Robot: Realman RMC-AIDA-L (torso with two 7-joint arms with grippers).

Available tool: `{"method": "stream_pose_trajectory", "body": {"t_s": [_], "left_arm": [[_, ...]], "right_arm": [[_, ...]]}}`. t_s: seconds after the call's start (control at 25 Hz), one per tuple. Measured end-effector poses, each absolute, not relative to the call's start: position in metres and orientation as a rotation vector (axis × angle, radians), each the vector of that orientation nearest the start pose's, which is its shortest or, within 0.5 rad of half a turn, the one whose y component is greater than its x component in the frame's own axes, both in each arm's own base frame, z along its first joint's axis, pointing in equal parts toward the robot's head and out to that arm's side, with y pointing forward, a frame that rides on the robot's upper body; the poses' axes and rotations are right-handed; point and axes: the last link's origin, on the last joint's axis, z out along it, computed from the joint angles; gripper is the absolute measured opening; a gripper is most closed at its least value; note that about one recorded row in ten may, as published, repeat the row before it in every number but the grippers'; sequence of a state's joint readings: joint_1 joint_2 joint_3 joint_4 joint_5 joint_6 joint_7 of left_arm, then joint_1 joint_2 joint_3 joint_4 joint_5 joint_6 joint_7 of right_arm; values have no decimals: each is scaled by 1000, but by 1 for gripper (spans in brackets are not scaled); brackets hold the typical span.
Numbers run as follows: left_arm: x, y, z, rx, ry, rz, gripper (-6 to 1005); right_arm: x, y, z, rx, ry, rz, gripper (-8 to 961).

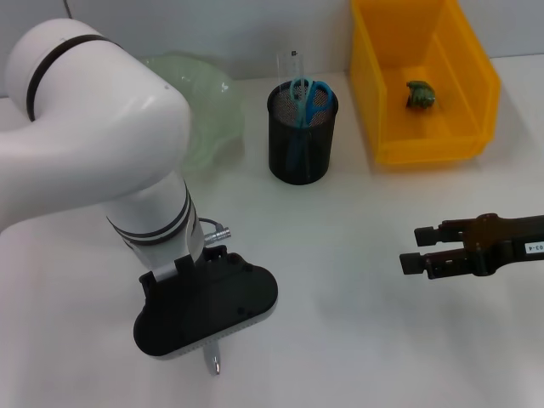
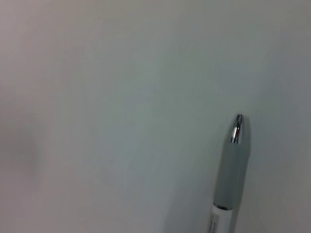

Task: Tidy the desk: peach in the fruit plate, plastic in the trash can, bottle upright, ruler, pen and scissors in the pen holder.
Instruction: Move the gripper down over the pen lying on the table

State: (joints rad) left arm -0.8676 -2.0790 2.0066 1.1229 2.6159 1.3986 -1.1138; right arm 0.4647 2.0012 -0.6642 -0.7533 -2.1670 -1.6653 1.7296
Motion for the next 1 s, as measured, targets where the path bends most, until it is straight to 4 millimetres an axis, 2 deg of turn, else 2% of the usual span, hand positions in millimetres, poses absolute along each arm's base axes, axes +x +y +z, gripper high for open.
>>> {"method": "stream_pose_trajectory", "body": {"t_s": [0.32,0.84,1.0], "left_arm": [[-137,337,-103,-2522,2048,1191,602],[-138,336,-104,-2539,2042,1176,468],[-138,336,-104,-2541,2039,1176,363]], "right_arm": [[302,306,37,-2712,1091,488,806],[302,306,36,-2713,1090,489,805],[301,306,36,-2715,1090,490,805]]}}
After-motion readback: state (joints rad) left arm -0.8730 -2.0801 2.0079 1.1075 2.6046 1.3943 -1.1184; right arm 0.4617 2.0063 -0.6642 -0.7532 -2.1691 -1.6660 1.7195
